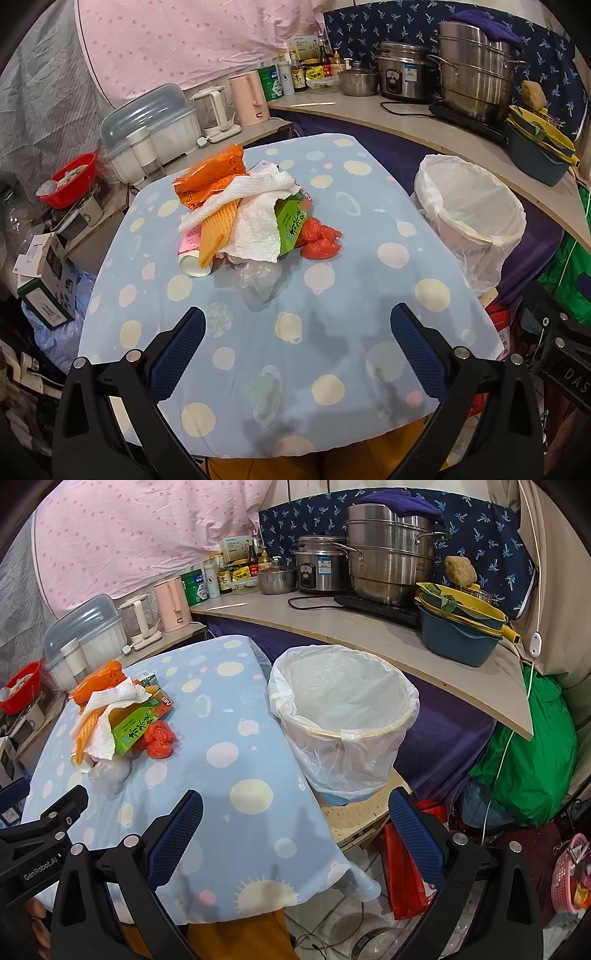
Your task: Collect trash
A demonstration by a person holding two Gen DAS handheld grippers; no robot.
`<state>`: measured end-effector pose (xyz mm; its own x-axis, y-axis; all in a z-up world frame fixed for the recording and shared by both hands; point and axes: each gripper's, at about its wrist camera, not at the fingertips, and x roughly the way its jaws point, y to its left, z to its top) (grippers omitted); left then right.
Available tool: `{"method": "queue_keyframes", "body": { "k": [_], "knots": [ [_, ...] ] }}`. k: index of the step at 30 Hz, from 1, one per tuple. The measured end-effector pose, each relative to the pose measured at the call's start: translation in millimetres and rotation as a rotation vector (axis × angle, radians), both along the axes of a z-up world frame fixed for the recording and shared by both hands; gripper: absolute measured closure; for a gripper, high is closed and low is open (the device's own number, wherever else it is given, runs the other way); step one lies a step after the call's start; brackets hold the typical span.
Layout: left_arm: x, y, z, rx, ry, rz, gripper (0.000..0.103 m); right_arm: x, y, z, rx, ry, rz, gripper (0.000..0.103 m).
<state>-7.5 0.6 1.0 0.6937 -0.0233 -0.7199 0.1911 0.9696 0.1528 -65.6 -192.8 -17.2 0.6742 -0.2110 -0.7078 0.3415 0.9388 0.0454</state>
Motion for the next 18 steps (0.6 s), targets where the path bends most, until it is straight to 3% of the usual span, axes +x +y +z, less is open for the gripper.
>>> {"method": "queue_keyframes", "body": {
  "k": [18],
  "knots": [
    [3.4,6.3,0.2,-0.023,0.009,0.012,0.007,0.4,-6.1,3.6,-0.003,0.002,0.005,0.007]
  ]
}}
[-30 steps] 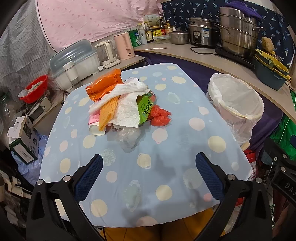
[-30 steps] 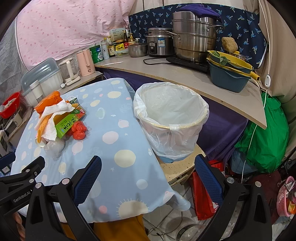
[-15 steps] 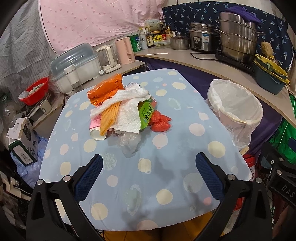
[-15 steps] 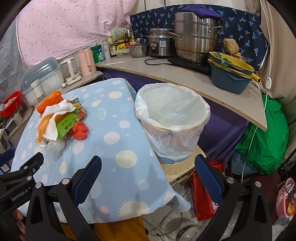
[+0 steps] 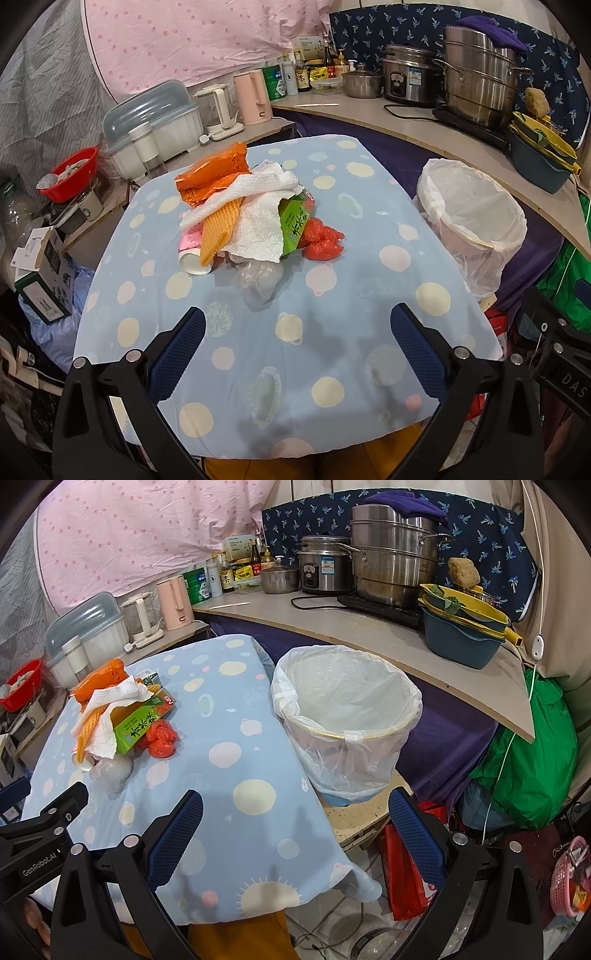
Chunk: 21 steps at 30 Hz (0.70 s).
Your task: Collect trash
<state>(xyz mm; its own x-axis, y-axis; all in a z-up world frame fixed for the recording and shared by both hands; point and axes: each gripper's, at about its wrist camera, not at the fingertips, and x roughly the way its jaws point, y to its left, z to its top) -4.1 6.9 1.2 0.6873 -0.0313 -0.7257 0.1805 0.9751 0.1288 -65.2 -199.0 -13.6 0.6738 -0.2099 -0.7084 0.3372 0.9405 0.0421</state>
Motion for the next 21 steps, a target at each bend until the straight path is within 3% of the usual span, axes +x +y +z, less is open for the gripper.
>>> {"method": "queue_keyframes", "body": {
  "k": [13,21],
  "knots": [
    [10,8,-10,-0.017,0.042,0.011,0.007,12,17,-12,-0.005,0.026,0.019,0.007],
    [26,28,-13,-0.055,0.009,0.058,0.007,41,39,-28,-0.005,0.041,0.100,0.007]
  ]
}}
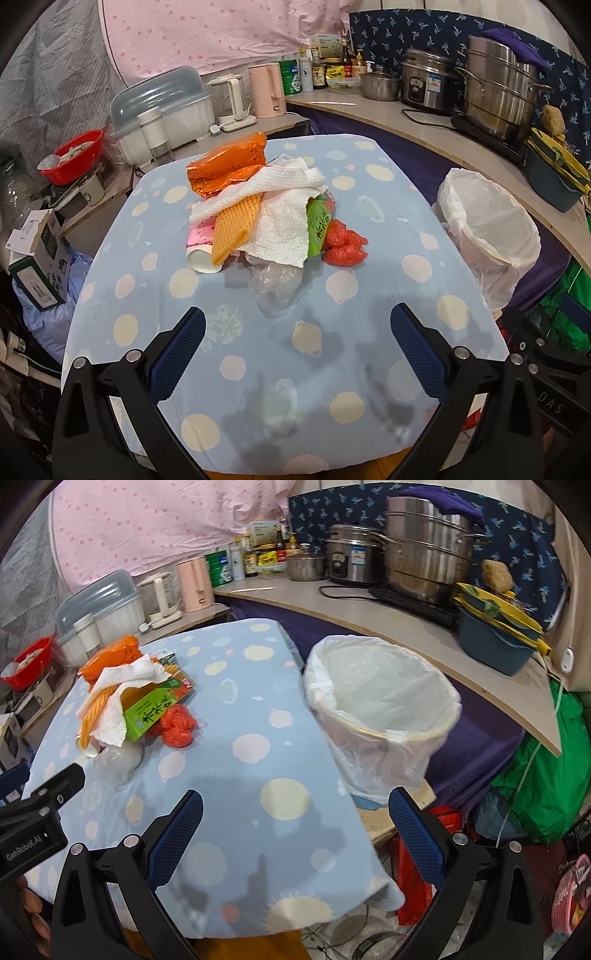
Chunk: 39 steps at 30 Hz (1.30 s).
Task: Collect trash
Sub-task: 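Grasp the red plastic bag with the right gripper while the left grasps a white paper towel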
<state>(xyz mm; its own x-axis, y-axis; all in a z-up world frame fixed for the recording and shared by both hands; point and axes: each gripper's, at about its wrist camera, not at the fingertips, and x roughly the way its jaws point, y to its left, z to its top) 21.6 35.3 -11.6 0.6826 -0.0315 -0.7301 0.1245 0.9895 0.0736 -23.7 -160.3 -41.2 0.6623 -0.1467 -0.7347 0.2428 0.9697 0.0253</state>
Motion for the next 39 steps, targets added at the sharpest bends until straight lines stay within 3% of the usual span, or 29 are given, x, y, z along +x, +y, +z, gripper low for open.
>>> {"method": "queue_keyframes", "body": {
  "k": [6,14,27,32,35,39],
  "knots": [
    [22,26,-9,-0.023,0.020,0.073,0.007,41,27,-17,0.029,0.020,0.088,0.007],
    [59,63,-28,-0.013,0.112,0.153,0.007,102,61,-37,0.069,0.033,0.181,0.009],
    [103,91,-46,-0.069,0.148,0.161,0.007,176,82,-79,0.101,0.111,0.217,0.044],
    [114,91,-51,-0.099,0.165,0.141,0.007,186,86,-85,0.116,0.117,0.236,0.053],
    [117,89,-51,-0.107,0.170,0.125,0.007,190,89,-86,0.129,0.122,0.255,0.068],
    [115,89,-49,-0.116,0.173,0.112,0.007,186,88,-83,0.124,0.117,0.255,0.073]
  ]
}}
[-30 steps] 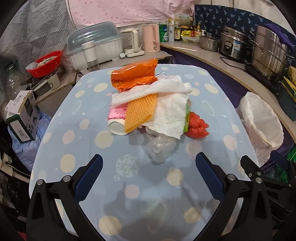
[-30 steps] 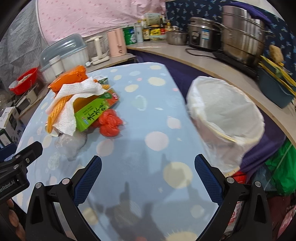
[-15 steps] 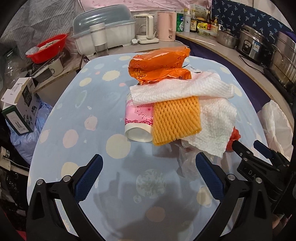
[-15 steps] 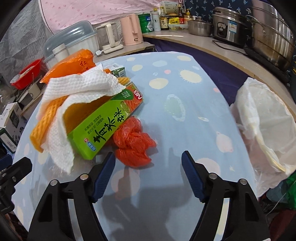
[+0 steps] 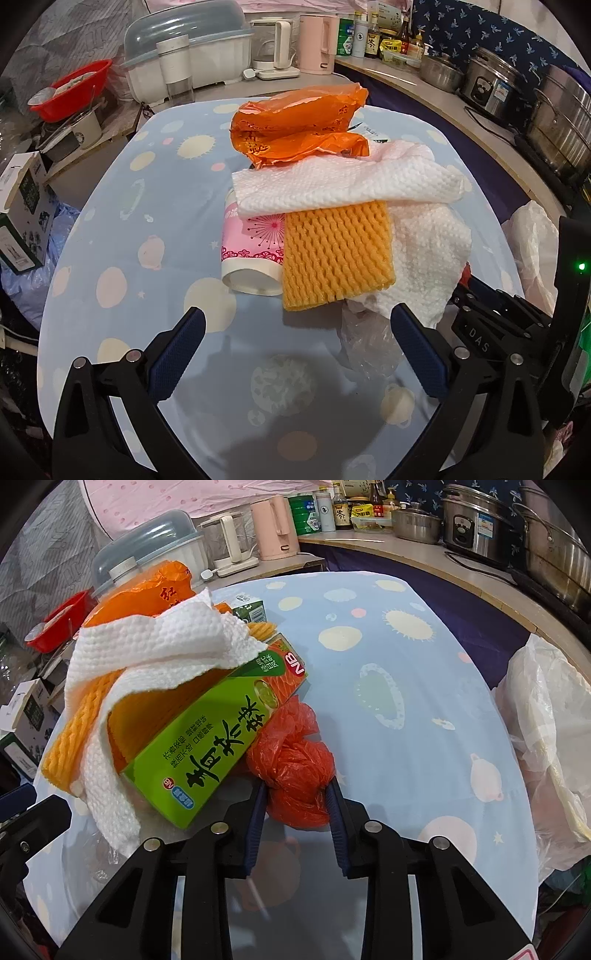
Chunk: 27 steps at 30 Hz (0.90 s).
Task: Collect trash
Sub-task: 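Grasp the red plastic bag with the right gripper while the left grasps a white paper towel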
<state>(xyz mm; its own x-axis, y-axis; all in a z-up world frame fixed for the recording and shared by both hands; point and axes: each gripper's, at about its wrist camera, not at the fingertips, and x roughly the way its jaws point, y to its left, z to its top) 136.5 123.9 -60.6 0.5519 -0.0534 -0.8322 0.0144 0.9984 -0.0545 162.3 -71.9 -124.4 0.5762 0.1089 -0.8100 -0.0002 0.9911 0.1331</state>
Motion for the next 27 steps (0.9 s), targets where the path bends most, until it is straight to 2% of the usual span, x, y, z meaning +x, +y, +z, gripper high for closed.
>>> {"method": "queue_keyframes", "body": {
  "k": [8,14,17,22,25,27],
  "knots": [
    [-9,4,23,-0.037,-0.034,-0.013,0.007,-20,-21,20,-0.004,-0.032,-0.057,0.075],
    [12,-2,45,-0.050,-0.102,-0.032,0.007,-33,-38,35,0.005,-0.049,-0.102,0.075],
    [26,-13,45,-0.036,-0.118,-0.065,0.007,-38,-44,45,0.000,-0.064,-0.119,0.075],
    [48,-31,28,-0.011,-0.106,-0.124,0.009,-41,-56,54,-0.004,-0.071,-0.154,0.075],
    [56,-35,20,-0.015,-0.089,-0.154,0.031,-40,-62,57,-0.005,-0.072,-0.173,0.075],
    [61,-34,16,-0.033,-0.067,-0.162,0.052,-40,-65,56,0.000,-0.070,-0.185,0.075]
  ]
}}
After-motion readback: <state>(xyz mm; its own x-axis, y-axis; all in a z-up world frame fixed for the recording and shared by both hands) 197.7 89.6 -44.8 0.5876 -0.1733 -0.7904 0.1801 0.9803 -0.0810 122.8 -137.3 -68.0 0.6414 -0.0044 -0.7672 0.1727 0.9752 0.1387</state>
